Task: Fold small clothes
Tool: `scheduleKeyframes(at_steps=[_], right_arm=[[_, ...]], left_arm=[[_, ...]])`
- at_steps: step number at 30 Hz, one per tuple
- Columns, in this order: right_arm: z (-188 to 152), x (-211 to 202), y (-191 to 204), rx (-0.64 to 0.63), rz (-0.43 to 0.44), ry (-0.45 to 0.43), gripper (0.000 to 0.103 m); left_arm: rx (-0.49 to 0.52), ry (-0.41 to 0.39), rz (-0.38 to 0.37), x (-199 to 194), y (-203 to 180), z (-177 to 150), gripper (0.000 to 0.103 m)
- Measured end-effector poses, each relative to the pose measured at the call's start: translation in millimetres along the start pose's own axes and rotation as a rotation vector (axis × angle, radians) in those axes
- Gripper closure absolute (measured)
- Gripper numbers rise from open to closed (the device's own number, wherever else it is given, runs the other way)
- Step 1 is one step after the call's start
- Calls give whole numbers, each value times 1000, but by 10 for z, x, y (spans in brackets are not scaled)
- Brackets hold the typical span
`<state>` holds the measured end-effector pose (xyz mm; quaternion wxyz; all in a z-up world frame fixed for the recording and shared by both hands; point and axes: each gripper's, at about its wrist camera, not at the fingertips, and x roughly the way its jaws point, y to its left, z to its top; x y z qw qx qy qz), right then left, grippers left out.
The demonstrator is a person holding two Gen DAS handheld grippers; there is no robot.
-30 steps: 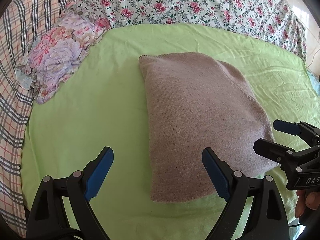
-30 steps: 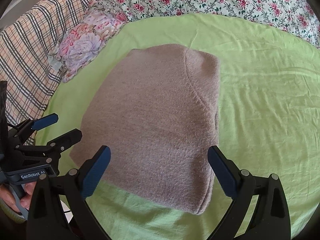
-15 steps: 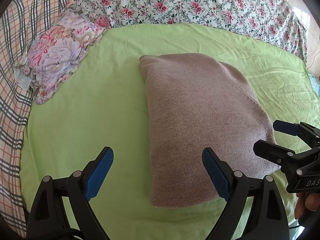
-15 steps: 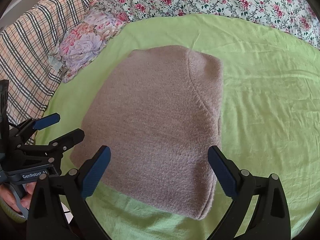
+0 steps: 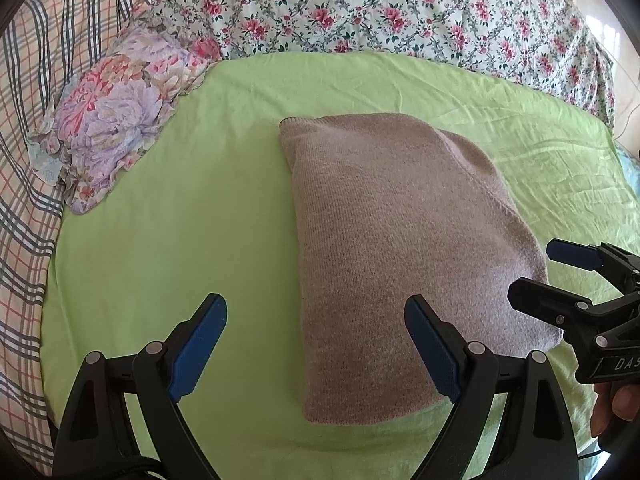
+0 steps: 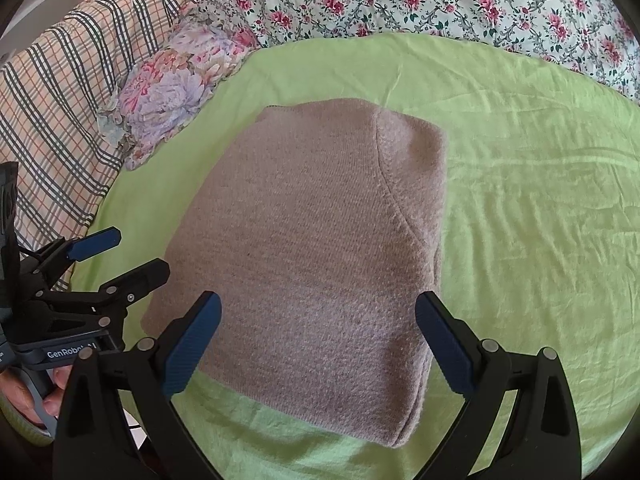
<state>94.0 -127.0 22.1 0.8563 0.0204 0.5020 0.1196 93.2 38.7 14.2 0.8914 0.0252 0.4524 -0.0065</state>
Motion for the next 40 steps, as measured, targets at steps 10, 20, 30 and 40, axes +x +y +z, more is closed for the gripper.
scheduleKeyframes(at_steps=[10,20,30,40], right_arm=[[10,-5,-20,4,2,-1,5],[27,8,-55,18,-1,-2,5],[74,81,-168,42,-9,-5,5],[103,56,-174,49,2,-24,5]], left_arm=[[2,0,1,12,-1,16,12],[10,4,0,39,-41,23,12],[0,-1,18,120,35,114,12],[-22,-7,38,76,65,128,12]])
